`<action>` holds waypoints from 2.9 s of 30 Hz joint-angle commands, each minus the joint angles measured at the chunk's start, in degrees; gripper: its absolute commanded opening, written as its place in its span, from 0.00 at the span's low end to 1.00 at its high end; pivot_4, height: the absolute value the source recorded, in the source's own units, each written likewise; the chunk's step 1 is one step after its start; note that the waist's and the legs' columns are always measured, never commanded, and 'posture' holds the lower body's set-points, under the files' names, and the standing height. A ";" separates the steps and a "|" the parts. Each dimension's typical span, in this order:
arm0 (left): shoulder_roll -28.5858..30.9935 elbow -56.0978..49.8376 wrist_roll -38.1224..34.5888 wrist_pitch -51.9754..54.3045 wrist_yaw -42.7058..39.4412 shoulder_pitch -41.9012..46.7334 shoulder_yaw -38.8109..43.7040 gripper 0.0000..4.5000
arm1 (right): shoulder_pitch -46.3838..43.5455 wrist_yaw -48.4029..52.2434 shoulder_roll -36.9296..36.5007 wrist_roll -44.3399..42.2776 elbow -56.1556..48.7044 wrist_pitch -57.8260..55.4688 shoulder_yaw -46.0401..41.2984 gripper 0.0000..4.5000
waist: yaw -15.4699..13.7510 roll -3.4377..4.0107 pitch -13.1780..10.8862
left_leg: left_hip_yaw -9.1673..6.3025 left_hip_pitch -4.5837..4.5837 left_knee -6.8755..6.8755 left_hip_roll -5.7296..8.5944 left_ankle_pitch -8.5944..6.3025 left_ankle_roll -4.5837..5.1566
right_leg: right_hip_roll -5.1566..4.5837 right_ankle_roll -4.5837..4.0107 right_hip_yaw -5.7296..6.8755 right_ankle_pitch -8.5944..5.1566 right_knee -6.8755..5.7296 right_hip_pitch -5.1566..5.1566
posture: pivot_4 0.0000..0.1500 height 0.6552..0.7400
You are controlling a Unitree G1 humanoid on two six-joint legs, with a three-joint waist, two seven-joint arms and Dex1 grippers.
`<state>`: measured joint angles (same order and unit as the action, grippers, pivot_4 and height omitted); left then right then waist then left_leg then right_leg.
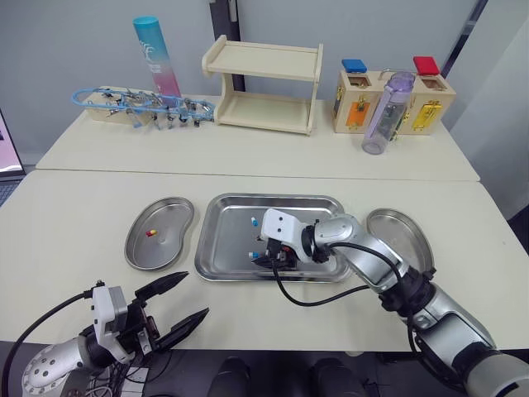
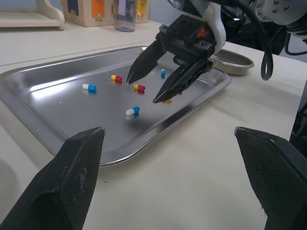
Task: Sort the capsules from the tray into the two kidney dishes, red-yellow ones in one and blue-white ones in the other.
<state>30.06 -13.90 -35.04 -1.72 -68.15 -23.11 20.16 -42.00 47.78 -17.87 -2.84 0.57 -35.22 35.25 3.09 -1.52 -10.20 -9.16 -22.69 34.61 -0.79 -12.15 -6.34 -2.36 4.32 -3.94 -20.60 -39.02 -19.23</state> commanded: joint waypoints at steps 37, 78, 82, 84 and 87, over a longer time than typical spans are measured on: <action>2.71 -0.25 -1.85 4.43 -8.92 19.23 -14.93 1.00 | 25.89 -3.65 -17.20 -0.34 -39.25 -20.60 -36.38 0.01 | -1.33 0.46 -0.32 | 0.02 -0.27 -0.27 0.04 0.00 0.00 | -0.03 -0.02 0.03 -0.01 0.05 -0.04 | 1.00 1.00; -1.93 -0.01 5.55 -2.58 2.03 16.06 -19.12 1.00 | 47.49 -3.84 -27.95 -8.49 -32.11 4.24 -58.94 0.84 | -1.27 0.55 -0.38 | 0.11 -0.21 -0.26 0.03 0.01 0.01 | -0.03 -0.01 -0.04 -0.01 0.04 0.04 | 1.00 1.00; -1.09 -0.28 5.93 -1.56 3.19 15.80 -19.19 1.00 | 50.06 -1.84 -28.27 -8.19 -31.61 10.11 -59.55 0.84 | -1.26 0.55 -0.38 | 0.11 -0.20 -0.25 0.03 0.01 0.01 | -0.03 -0.01 -0.05 -0.01 0.04 0.04 | 1.00 1.00; -0.06 -1.18 5.50 0.03 3.52 15.26 -18.98 1.00 | 51.27 -0.22 -28.44 -9.80 -32.04 10.64 -60.70 0.84 | -1.27 0.53 -0.39 | 0.09 -0.20 -0.26 0.02 0.01 0.01 | -0.03 -0.01 -0.03 -0.01 0.04 0.06 | 1.00 1.00; 2.96 -1.89 5.91 3.88 5.80 13.80 -17.13 1.00 | 53.31 2.34 -28.71 -12.46 -33.07 11.49 -63.26 0.84 | -1.24 0.54 -0.38 | 0.11 -0.20 -0.25 0.03 0.01 0.01 | -0.04 -0.01 -0.05 -0.01 0.05 0.07 | 1.00 1.00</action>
<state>31.52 -13.97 -29.10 0.41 -63.74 -8.64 0.91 10.83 48.76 -45.50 -13.36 -30.54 -25.47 -24.54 1.86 -0.99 -10.58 -9.05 -22.87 34.35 -0.76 -12.14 -6.33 -2.39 4.31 -3.98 -20.62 -38.98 -19.16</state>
